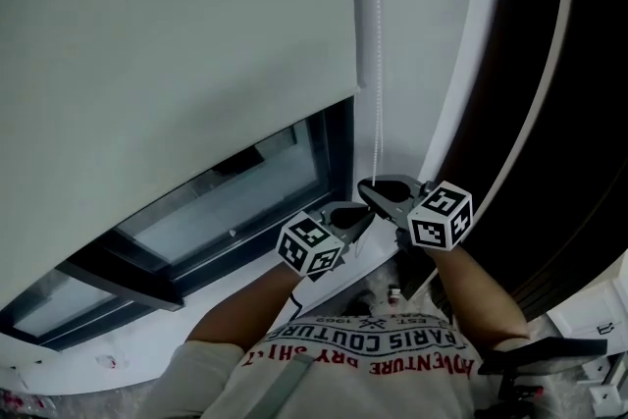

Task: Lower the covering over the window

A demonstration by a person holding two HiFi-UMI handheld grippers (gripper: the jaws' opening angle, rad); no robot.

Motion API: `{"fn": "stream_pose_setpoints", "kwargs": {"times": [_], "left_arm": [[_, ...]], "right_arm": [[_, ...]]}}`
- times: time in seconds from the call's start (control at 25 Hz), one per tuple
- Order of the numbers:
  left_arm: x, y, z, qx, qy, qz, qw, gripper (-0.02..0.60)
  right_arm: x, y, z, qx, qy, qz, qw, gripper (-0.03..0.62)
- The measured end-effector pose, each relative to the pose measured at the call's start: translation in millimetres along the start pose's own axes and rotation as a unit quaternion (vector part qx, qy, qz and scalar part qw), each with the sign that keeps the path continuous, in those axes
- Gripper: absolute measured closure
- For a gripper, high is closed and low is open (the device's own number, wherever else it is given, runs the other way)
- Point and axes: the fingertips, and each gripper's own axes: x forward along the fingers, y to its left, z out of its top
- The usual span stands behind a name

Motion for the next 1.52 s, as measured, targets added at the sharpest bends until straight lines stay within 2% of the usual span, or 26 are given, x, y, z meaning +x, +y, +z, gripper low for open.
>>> {"fn": "stream_pose_setpoints", "kwargs": {"times": [0.36, 0.68, 0.96, 1.12, 1.16, 1.2, 1.24, 1.28, 1.52], "left_arm": [[7, 2, -44, -0.013, 0.036, 0.008, 0.9992, 0.569], [12, 2, -66, -0.019, 0.047, 0.014, 0.9986, 0.570], [13, 4, -84, -0.020, 0.062, 0.020, 0.9977, 0.569], [11, 11, -87, -0.012, 0.063, 0.035, 0.9973, 0.566], [11, 15, -88, -0.011, 0.065, 0.044, 0.9969, 0.552], [9, 18, -89, -0.012, 0.065, 0.053, 0.9964, 0.493], [7, 21, -88, -0.016, 0.063, 0.063, 0.9959, 0.469], [5, 23, -86, -0.022, 0.056, 0.073, 0.9955, 0.459], [-25, 9, -60, -0.047, 0.002, 0.105, 0.9934, 0.457]], "right_arm": [[7, -3, -45, 0.036, 0.028, -0.003, 0.999, 0.592], [9, -4, -66, 0.051, 0.041, -0.005, 0.998, 0.592], [12, -4, -84, 0.061, 0.055, -0.010, 0.997, 0.591], [12, -4, -83, 0.042, 0.049, -0.019, 0.998, 0.589], [11, -6, -82, 0.037, 0.046, -0.025, 0.998, 0.589], [10, -7, -80, 0.035, 0.042, -0.029, 0.998, 0.561], [8, -9, -79, 0.036, 0.038, -0.034, 0.998, 0.509], [3, -10, -77, 0.037, 0.033, -0.041, 0.998, 0.494], [-41, -2, -70, 0.036, 0.005, -0.086, 0.996, 0.459]]}}
